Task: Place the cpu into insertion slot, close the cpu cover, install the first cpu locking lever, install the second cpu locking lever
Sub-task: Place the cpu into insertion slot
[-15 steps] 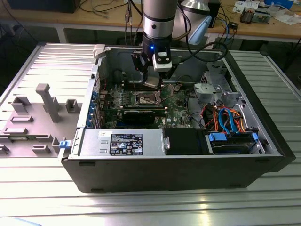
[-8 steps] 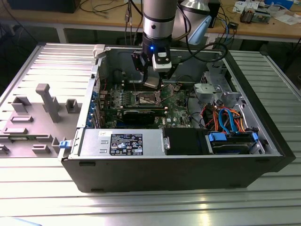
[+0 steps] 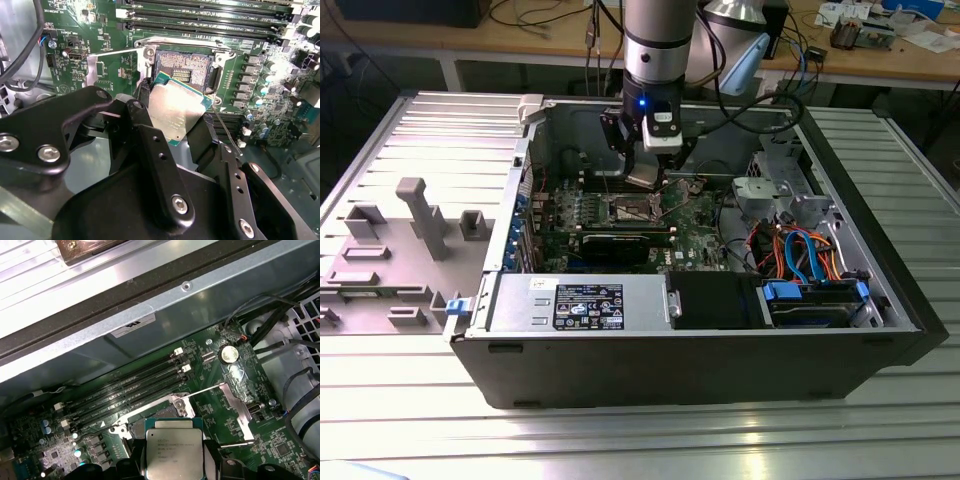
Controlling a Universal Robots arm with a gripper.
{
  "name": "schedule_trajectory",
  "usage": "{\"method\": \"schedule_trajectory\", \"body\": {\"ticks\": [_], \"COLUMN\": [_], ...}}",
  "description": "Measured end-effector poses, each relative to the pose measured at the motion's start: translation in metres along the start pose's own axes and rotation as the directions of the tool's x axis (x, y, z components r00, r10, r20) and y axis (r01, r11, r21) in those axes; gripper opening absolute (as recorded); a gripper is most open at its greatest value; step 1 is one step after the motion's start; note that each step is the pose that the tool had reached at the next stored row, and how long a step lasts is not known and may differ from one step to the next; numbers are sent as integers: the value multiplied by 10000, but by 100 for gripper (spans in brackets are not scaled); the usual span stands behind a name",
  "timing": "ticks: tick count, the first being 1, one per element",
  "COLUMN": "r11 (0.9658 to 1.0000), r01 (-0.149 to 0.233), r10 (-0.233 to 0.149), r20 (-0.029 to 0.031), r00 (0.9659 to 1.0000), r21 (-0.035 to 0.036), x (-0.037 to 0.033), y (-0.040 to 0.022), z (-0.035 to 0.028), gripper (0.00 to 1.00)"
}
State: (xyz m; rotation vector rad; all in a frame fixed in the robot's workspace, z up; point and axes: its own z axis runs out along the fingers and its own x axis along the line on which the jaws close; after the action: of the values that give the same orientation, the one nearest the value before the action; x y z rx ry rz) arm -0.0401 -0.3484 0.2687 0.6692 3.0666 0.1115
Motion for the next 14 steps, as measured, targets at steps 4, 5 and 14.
{"method": "schedule_trajectory", "body": {"ticks": [4,5,14], "r11": [10000,9999,9995], "r01": [-93,-121,-301], "r10": [93,121,301], "r20": [7,9,23], "r00": [10000,9999,9995], "r21": [0,0,-1], "x": [0,0,0], "y": [0,0,-1], "z": [5,6,15], "gripper": [55,55,55]}}
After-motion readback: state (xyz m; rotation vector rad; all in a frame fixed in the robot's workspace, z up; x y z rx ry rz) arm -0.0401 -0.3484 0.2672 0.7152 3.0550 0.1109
